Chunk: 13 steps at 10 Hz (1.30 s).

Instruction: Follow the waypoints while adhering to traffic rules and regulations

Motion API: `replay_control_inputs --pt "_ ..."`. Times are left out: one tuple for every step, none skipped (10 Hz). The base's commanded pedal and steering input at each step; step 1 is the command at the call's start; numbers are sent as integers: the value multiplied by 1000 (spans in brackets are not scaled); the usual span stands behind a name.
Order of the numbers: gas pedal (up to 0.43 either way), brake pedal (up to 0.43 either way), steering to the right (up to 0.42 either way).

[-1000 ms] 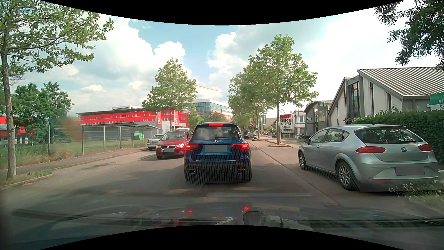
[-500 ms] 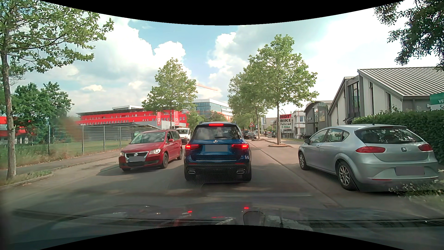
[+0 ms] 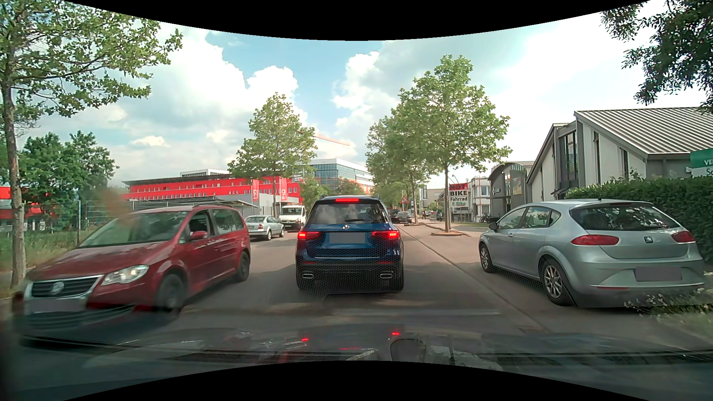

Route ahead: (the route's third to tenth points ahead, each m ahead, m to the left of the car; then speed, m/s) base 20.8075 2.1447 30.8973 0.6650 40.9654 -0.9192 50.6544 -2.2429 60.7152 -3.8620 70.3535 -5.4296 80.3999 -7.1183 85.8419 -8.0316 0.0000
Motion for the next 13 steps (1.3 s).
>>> replay_control_inputs --pt "0 268 -5" --pt "0 268 -4" --pt "0 268 -5" --pt "0 268 -4" --pt "0 268 -5" --pt "0 268 -5" --pt "0 268 -5" --pt "0 268 -5" --pt "0 268 -5" --pt "0 268 -5" --pt "0 268 -5" --pt "0 268 -5" --pt "0 268 -5"
